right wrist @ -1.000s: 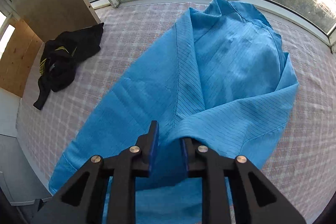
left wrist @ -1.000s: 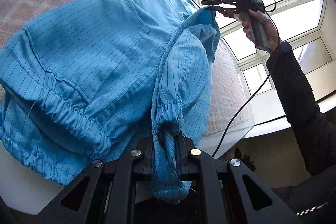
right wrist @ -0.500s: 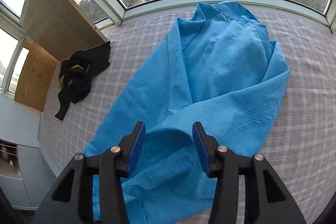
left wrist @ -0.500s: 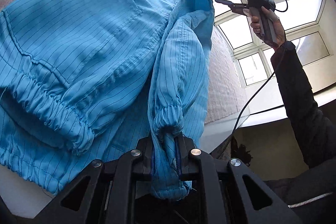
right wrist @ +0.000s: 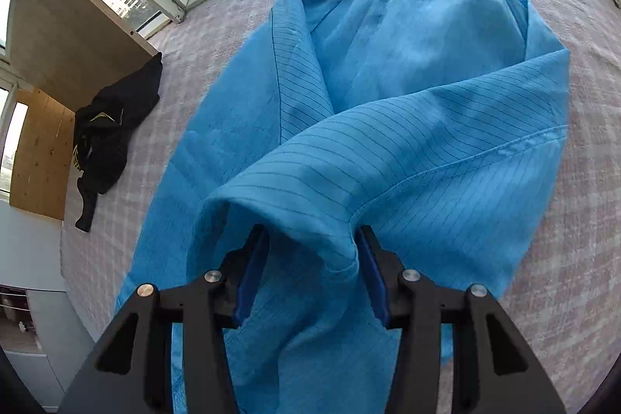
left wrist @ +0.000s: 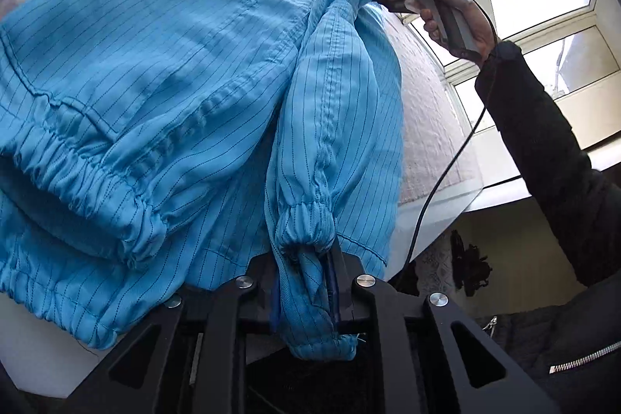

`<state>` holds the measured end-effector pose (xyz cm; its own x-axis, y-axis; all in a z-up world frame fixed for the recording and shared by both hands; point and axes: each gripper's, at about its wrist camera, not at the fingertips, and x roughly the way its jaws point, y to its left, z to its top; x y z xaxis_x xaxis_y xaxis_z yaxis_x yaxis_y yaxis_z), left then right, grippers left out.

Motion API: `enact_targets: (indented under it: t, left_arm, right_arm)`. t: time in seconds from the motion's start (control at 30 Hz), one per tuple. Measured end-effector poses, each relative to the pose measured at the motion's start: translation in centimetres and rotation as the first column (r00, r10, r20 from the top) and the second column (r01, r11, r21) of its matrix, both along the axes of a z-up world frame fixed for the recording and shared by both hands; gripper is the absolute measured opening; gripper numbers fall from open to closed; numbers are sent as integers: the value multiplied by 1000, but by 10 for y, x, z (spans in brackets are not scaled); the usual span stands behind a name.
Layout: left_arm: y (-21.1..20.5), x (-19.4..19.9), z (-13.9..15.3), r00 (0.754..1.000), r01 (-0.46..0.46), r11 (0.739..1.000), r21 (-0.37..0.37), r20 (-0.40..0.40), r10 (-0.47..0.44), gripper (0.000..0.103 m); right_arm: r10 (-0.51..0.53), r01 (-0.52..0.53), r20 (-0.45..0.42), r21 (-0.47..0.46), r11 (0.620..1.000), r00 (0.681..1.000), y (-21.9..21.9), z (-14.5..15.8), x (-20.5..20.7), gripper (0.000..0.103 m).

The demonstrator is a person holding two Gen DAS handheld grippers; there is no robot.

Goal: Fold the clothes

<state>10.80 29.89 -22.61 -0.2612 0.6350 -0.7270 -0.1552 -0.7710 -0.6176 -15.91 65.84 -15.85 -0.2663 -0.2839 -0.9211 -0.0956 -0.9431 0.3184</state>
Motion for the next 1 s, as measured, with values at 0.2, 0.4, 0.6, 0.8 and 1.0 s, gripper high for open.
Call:
enact_targets:
  t: [0.2, 0.4, 0.6, 0.8, 1.0]
  left_arm:
    - [-3, 13, 26, 996, 30, 969, -245, -70, -48, 28]
    - [2, 15, 67, 968, 86, 884, -460, -173, -184, 28]
    - [59, -29, 108, 840, 239, 784, -573, -282, -463, 28]
    - [99, -116, 70, 824, 318, 758, -569, -229, -518, 28]
    - [61, -135, 23, 909, 236, 757, -609, -137, -393, 30]
  right_arm:
    - [98, -93, -46, 94, 991, 994, -15, 29, 11, 46]
    - [165, -135, -142, 198, 971, 976, -2, 59, 56, 46]
    - [203, -171, -96, 270, 947, 974, 11, 35, 70, 22]
    - [214, -186, -66, 296, 937, 975, 21, 0, 59, 19]
    - [255, -221, -30, 411, 884, 966, 36, -14, 57, 17]
